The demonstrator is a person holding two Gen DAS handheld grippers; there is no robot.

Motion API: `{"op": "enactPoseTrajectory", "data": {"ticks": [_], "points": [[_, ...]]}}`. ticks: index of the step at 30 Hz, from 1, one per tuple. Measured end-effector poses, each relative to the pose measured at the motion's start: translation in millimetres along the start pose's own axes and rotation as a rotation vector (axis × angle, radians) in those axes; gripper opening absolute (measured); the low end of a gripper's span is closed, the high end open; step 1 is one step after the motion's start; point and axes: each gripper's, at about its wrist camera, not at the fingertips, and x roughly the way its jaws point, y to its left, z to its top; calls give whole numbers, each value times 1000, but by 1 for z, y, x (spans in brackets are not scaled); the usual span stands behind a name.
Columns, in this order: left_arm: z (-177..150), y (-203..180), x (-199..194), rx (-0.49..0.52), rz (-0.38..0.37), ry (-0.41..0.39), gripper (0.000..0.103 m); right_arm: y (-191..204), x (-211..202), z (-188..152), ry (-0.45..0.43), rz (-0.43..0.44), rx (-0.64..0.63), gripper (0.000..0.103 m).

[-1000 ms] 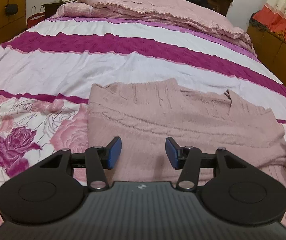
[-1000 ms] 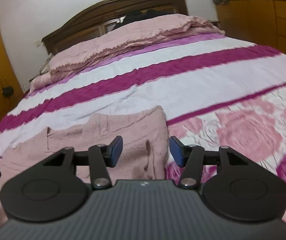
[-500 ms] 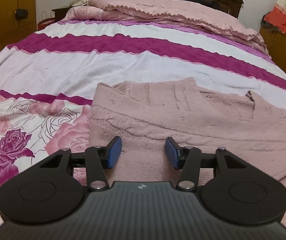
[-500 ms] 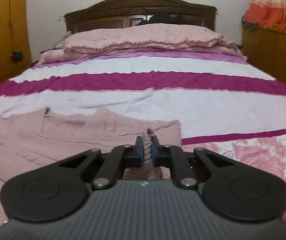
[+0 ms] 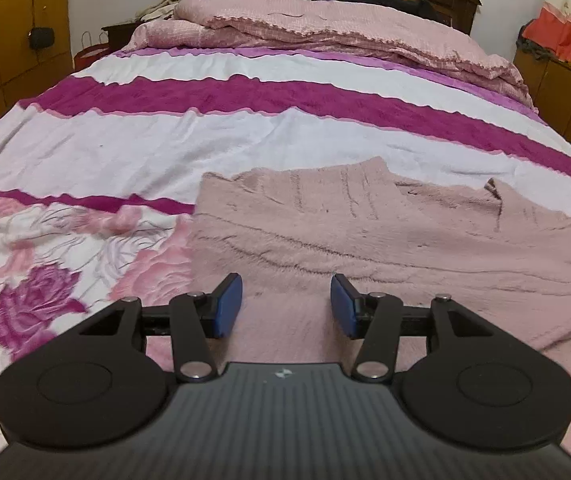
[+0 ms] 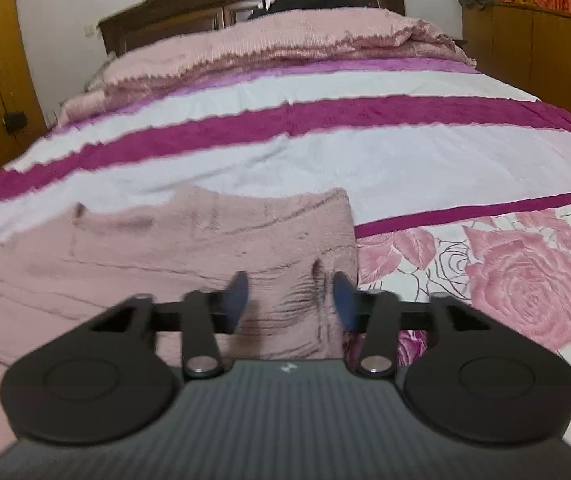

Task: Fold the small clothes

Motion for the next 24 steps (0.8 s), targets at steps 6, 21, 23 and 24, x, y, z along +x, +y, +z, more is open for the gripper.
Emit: {"op": "enactPoseTrajectory", "data": {"ticks": [6, 21, 23, 24], "points": [[-11, 3, -53, 10, 1, 2, 60, 10, -50, -4, 4, 88, 17, 52], [-78, -27, -159, 147, -70, 35, 74, 53, -151, -60, 98, 247, -101, 52], [-87, -31, -168, 173, -79, 40, 75, 57, -159, -70, 115, 245, -126, 53], [-92, -32, -172, 181, -81, 44, 75, 58, -162, -75, 123, 244, -138, 53]]}}
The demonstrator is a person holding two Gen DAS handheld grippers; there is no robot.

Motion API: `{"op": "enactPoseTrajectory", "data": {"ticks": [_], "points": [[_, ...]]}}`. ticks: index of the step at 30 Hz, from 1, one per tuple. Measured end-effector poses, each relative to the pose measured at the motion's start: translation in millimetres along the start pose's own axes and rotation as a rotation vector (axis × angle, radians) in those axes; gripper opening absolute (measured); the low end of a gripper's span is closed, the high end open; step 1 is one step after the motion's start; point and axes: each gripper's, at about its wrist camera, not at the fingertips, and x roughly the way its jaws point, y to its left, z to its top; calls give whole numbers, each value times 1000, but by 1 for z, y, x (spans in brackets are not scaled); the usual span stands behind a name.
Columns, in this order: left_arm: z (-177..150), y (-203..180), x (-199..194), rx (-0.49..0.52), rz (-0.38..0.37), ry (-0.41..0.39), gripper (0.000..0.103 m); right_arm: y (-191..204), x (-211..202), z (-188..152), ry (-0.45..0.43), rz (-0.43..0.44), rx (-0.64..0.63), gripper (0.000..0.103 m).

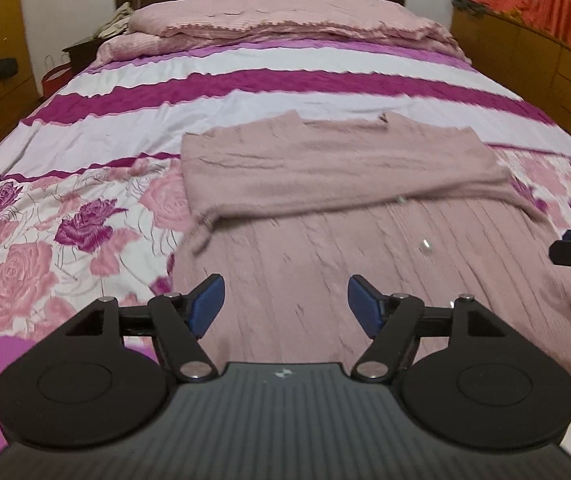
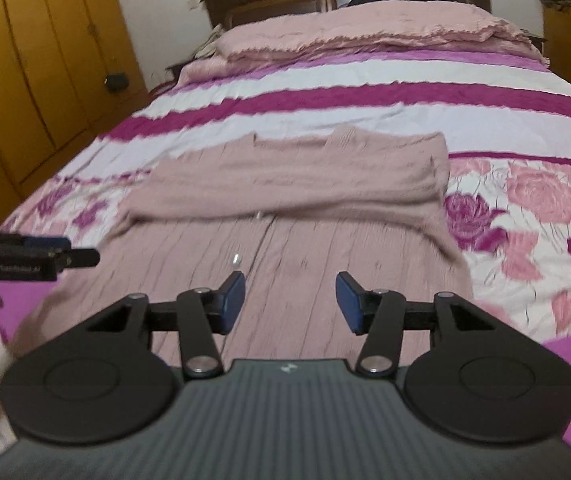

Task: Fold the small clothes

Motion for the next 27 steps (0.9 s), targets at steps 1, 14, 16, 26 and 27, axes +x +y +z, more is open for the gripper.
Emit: {"op": "enactPoseTrajectory", "data": {"ticks": [1, 14, 16, 26, 27], "points": [[-5, -3, -3, 8, -4, 6, 75, 2, -2, -5, 8, -2, -11, 53], [-46, -20, -29, 93, -80, 85, 77, 41, -12, -49, 118, -13, -243, 58], [-53, -22, -35, 111, -82, 89, 78, 45, -14, -54, 123, -14, -265, 63], [-88, -35, -47, 214, -100, 154, 80, 59, -20, -76, 182, -34, -398, 64], [-90, -36, -46, 227, -90, 156, 80, 61, -20, -79, 190, -38, -420, 64]]}}
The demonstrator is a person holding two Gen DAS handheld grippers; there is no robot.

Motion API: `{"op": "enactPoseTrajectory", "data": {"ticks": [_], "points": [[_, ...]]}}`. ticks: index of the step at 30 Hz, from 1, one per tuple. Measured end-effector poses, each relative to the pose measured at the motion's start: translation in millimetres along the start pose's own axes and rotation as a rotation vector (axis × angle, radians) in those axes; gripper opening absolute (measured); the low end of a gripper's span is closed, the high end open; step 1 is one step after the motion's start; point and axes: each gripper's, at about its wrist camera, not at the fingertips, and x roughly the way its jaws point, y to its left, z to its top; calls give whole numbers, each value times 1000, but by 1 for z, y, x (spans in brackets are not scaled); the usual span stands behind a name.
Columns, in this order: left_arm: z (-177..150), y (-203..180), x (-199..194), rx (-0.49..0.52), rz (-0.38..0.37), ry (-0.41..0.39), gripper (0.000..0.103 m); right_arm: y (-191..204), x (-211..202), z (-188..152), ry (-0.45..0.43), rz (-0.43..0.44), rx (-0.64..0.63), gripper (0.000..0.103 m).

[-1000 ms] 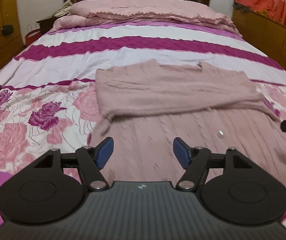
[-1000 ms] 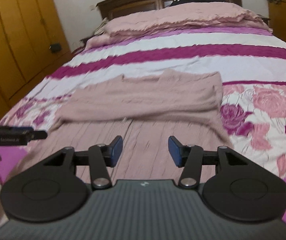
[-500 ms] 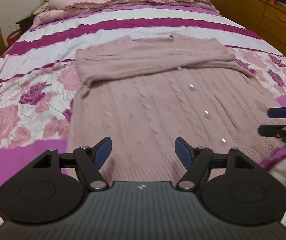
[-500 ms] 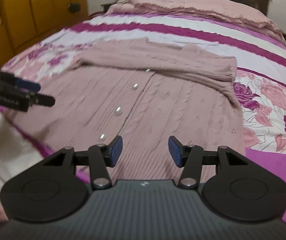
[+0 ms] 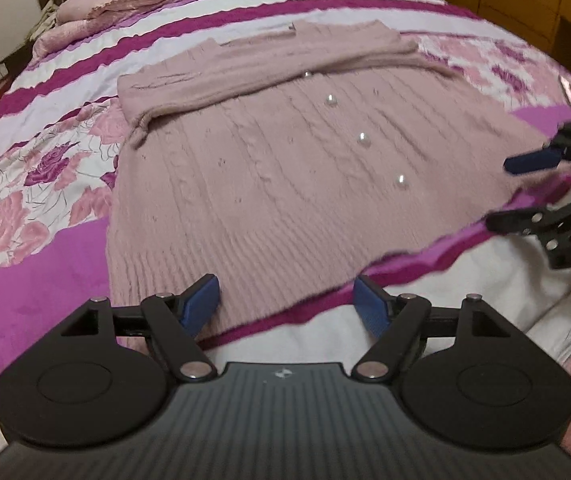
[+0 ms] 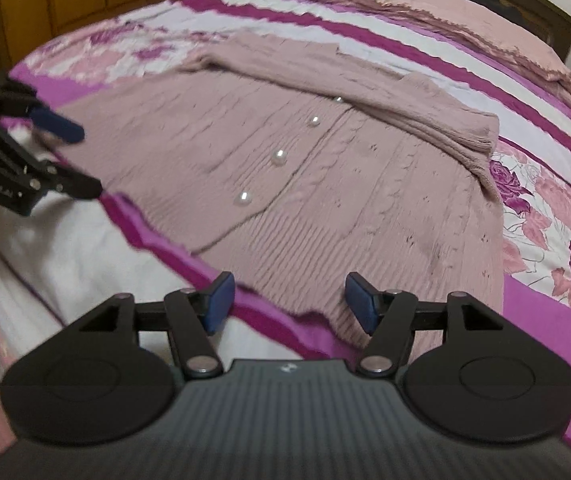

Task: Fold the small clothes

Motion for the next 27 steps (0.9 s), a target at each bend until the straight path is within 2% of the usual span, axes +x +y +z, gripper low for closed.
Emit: {"op": "enactPoseTrajectory", "data": {"ticks": [4, 9, 17, 22, 27], "points": [[-6, -11, 4, 57, 42, 12, 82, 8, 2, -6, 9, -29, -54, 68], [-4, -21, 18, 125, 102, 12, 88, 8, 8, -6, 14, -49, -56, 69], [9, -17, 44, 130, 178, -23, 89, 6, 26, -6, -10, -121, -62, 69], [12, -11, 49, 96, 175, -42, 89, 8, 33, -2, -46, -156, -52, 69], [11, -5, 49, 65, 166, -63, 89, -2, 34, 1, -79, -205, 12, 69]]}}
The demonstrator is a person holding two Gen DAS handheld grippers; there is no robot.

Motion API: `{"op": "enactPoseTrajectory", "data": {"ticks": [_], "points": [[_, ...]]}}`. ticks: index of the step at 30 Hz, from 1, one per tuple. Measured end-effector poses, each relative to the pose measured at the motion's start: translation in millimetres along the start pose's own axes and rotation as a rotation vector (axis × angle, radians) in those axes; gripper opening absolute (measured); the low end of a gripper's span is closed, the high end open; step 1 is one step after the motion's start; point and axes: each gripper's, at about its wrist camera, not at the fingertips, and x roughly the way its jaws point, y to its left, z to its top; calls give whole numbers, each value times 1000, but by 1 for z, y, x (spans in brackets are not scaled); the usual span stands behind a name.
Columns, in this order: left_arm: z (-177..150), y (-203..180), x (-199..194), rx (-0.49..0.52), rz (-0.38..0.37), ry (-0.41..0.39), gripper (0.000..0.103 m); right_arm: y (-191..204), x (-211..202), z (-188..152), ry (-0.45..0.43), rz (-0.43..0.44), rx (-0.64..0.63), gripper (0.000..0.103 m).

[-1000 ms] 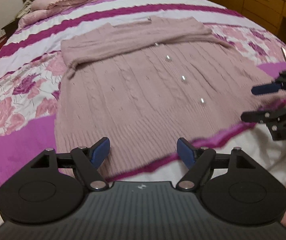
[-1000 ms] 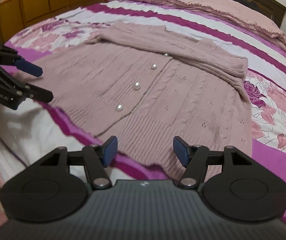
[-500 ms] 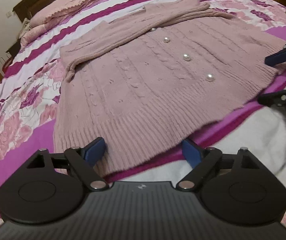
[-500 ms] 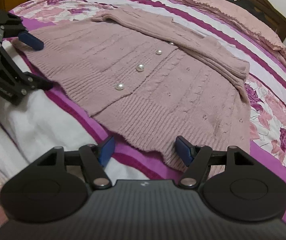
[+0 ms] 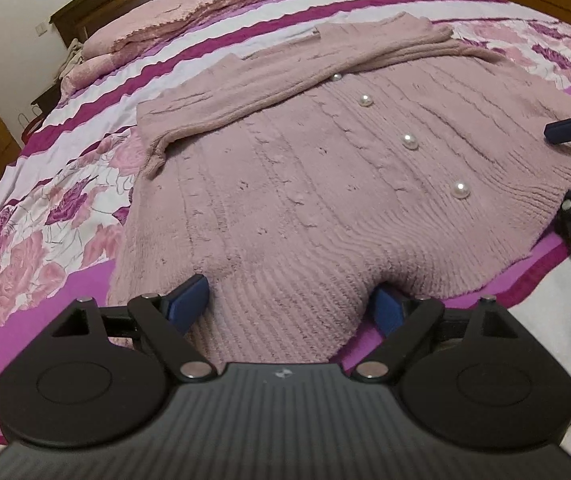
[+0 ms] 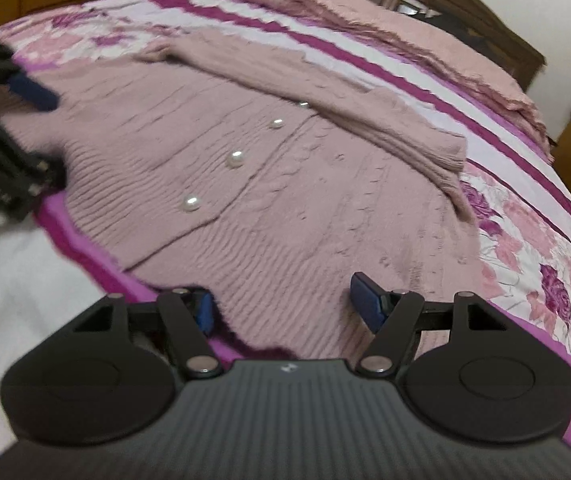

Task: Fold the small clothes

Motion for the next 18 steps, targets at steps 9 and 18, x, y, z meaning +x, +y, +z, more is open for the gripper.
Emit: {"op": "enactPoseTrajectory", "data": {"ticks": [9, 18], "points": [[-7, 1, -6, -25, 25, -33, 89, -17, -9, -13, 7, -109, 4, 69], [-12, 9, -7, -80, 42, -60, 89, -27, -2, -23, -2, -91, 80, 69]]}}
